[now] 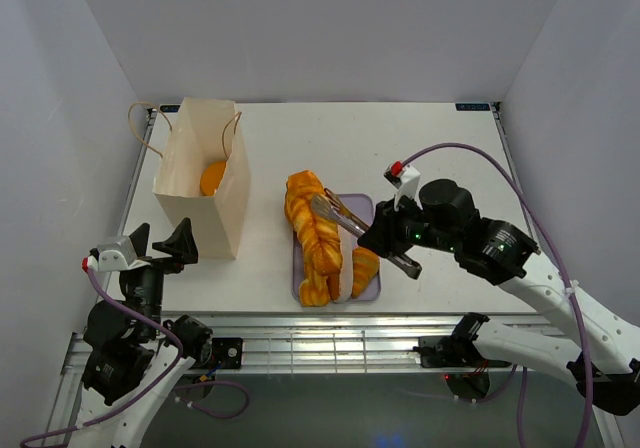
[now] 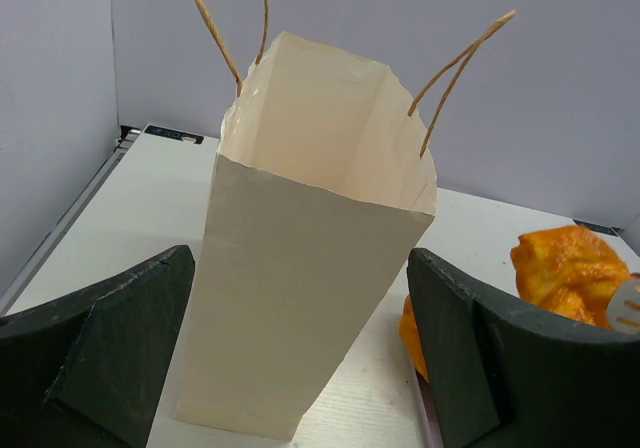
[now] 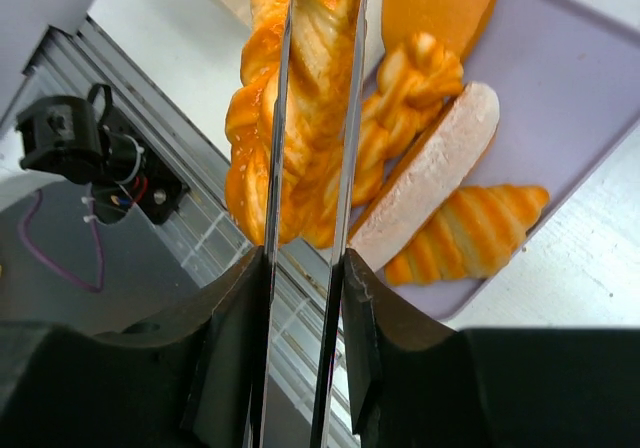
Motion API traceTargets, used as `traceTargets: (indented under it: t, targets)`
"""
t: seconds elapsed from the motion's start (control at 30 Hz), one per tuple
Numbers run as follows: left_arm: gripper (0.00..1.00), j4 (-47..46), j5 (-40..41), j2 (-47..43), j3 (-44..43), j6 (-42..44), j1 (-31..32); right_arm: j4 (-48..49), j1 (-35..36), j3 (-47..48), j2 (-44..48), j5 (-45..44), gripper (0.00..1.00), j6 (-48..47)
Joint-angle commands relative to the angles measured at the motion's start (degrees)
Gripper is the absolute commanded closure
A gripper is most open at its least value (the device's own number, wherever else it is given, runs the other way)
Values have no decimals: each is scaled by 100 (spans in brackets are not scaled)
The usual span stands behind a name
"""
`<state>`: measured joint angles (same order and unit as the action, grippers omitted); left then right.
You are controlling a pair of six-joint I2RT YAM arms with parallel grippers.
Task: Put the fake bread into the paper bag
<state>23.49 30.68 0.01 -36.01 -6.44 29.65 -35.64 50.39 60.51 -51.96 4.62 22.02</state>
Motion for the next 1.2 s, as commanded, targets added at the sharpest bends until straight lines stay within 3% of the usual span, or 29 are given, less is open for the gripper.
traceTargets:
  t: [0.0,0.5,1.17]
  targets:
    - [2,-46,0,-511,41,37,23,382,32,759,-76,-137,67,-180]
    - [2,-54,-35,-476,41,37,23,1366,32,2711,-1332,21,63,-690]
    - [2,-46,-35,-414,41,37,23,3185,146,4232,-3037,935,62,48]
